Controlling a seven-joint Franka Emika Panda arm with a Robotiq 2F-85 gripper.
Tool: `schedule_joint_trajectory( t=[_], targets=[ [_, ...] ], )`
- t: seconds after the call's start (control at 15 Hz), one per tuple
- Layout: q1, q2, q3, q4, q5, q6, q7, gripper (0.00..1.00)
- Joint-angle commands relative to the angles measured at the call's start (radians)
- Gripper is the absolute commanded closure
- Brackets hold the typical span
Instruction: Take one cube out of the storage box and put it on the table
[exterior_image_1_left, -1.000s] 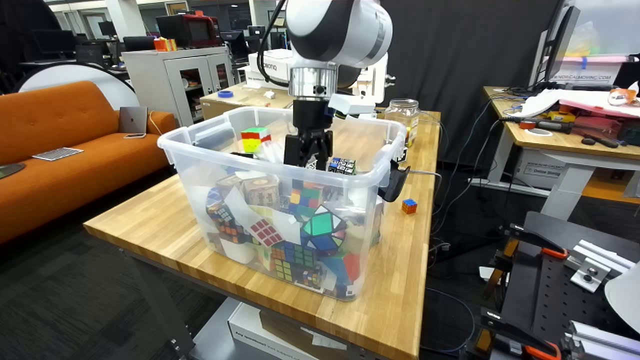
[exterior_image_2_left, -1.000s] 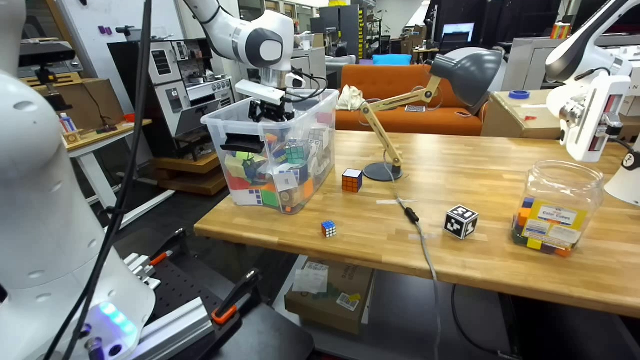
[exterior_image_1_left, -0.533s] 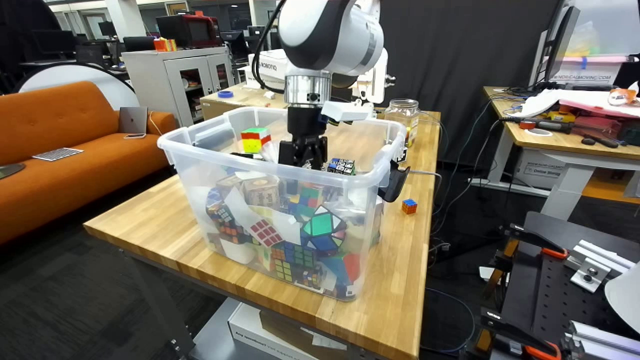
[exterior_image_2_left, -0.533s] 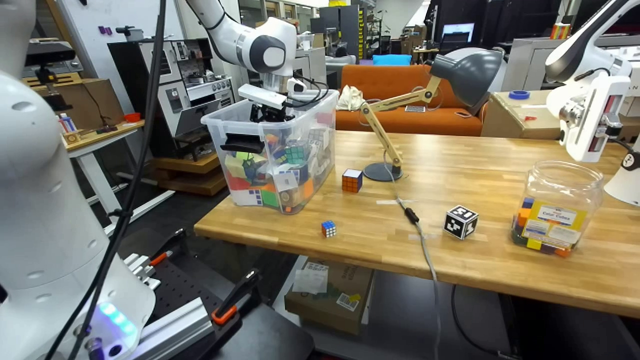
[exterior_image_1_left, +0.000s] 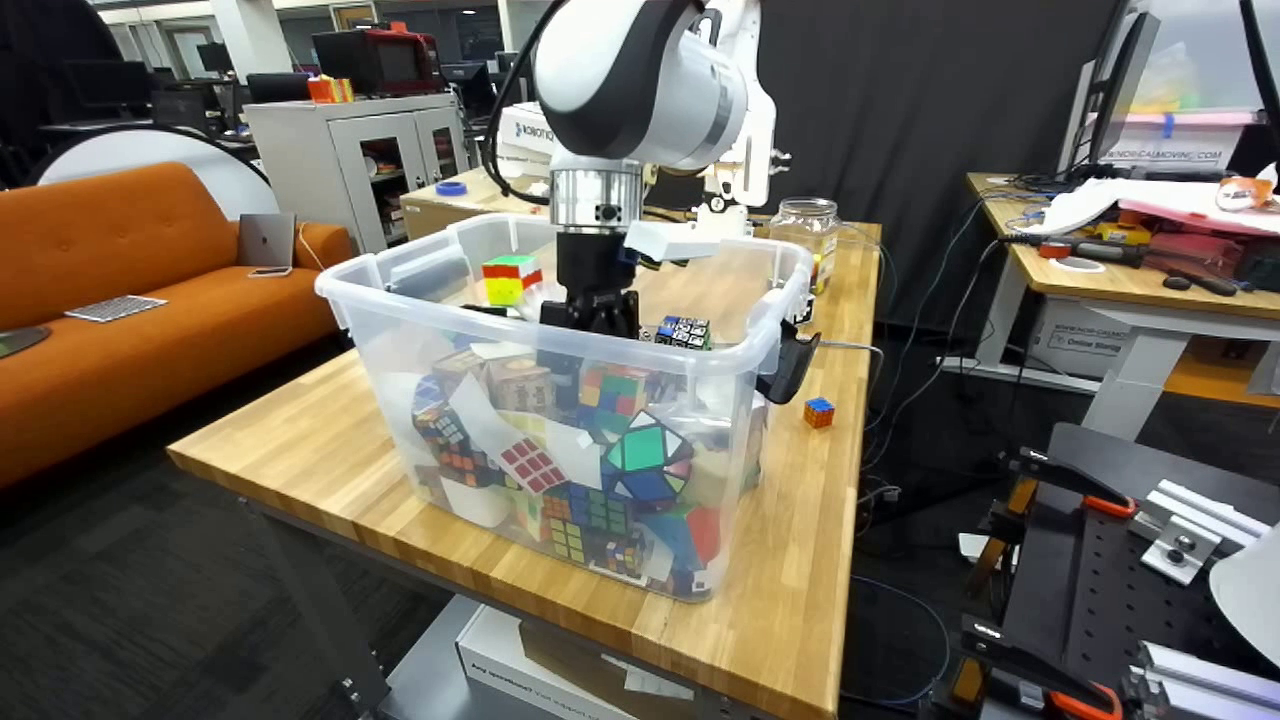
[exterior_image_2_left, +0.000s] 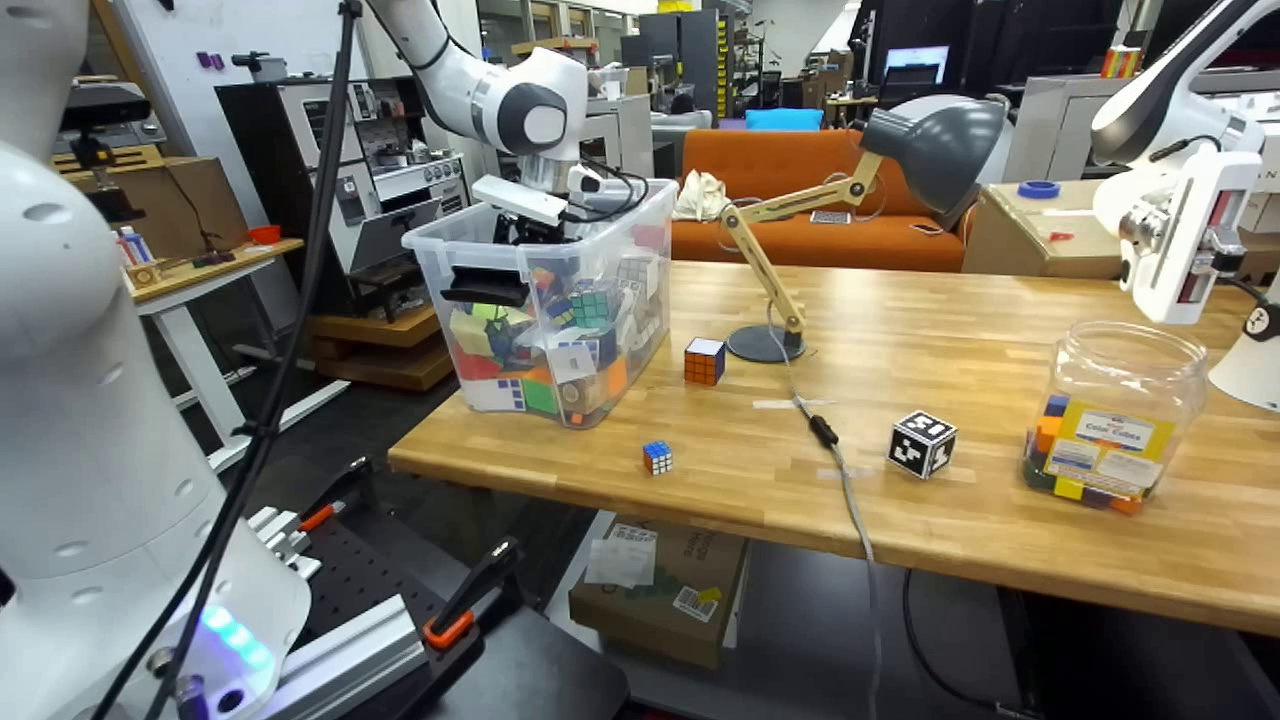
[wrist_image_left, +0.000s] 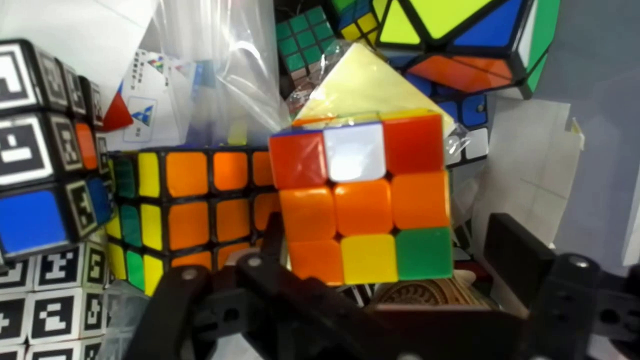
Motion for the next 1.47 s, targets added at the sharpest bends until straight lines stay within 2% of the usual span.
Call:
schedule_joint_trajectory(
  t=[0.0,1.07,1.13,1.2,1.27,1.33,1.4],
  targets=[
    [-0.019,0.001,0.011,0.014,0.008,-0.028,-0.002,0.00],
    [-0.032,-0.026,0.009,0.002,0.030,-0.123,-0.007,0.00],
    [-0.033,-0.026,0.010,0.002,0.033,-0.120,-0.008,0.04],
    [-0.033,-0.026,0.011,0.002,0.035,-0.116,-0.007,0.22],
    [-0.033,-0.026,0.011,0.002,0.037,-0.112,-0.007,0.29],
    [-0.033,-0.026,0.011,0.003,0.038,-0.112,-0.007,0.30],
    [-0.033,-0.027,0.011,0.003,0.038,-0.112,-0.007,0.38]
  ],
)
